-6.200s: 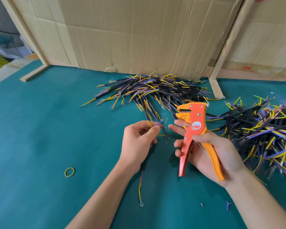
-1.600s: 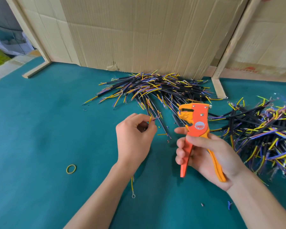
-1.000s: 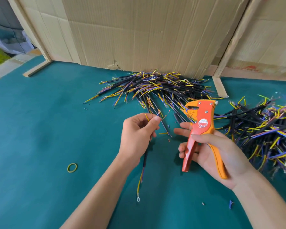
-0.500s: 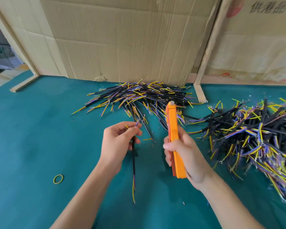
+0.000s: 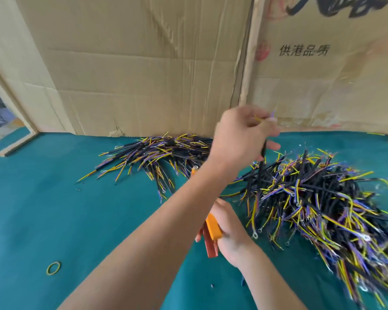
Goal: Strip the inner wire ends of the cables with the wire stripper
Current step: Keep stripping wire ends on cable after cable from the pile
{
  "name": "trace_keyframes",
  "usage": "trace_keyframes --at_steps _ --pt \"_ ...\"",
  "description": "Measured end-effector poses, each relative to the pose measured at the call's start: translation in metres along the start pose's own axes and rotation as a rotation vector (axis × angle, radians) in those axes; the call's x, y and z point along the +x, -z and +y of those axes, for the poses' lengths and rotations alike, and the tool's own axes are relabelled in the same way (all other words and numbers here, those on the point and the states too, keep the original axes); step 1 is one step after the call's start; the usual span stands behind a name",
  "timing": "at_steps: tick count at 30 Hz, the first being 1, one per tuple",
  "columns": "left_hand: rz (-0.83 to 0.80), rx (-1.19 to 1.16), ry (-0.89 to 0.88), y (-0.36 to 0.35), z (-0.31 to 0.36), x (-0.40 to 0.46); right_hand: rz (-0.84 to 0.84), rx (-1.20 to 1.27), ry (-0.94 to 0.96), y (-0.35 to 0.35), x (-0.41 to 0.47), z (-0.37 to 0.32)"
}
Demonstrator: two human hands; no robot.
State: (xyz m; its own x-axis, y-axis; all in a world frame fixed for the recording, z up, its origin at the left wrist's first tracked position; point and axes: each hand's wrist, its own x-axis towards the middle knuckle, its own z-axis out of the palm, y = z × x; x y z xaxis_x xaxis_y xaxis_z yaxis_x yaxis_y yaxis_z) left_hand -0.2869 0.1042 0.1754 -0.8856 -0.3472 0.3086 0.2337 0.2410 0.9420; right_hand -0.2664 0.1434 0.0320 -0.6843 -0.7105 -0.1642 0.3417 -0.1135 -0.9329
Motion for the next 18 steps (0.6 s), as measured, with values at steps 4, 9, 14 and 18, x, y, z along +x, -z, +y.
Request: trace_keyframes --at_steps 4,9,14,18 --pt "-0.164 0.8 -0.179 -0.008 -0.023 0.03 0.006 0.004 -0.018 -0.001 -0.001 -0.002" --pt "0.166 1.14 0.199 0.095 -0.093 0.026 0.028 0.156 -0.041 0.001 0.001 -0.003" --pt "0.254 1.271 0.57 0.177 -0.156 -0.029 0.048 0.282 -0.095 0.004 0.005 -0.003" --pt "0.241 1.301 0.446 0.176 -0.169 -0.031 0.036 0.274 -0.09 0.003 0.005 -0.004"
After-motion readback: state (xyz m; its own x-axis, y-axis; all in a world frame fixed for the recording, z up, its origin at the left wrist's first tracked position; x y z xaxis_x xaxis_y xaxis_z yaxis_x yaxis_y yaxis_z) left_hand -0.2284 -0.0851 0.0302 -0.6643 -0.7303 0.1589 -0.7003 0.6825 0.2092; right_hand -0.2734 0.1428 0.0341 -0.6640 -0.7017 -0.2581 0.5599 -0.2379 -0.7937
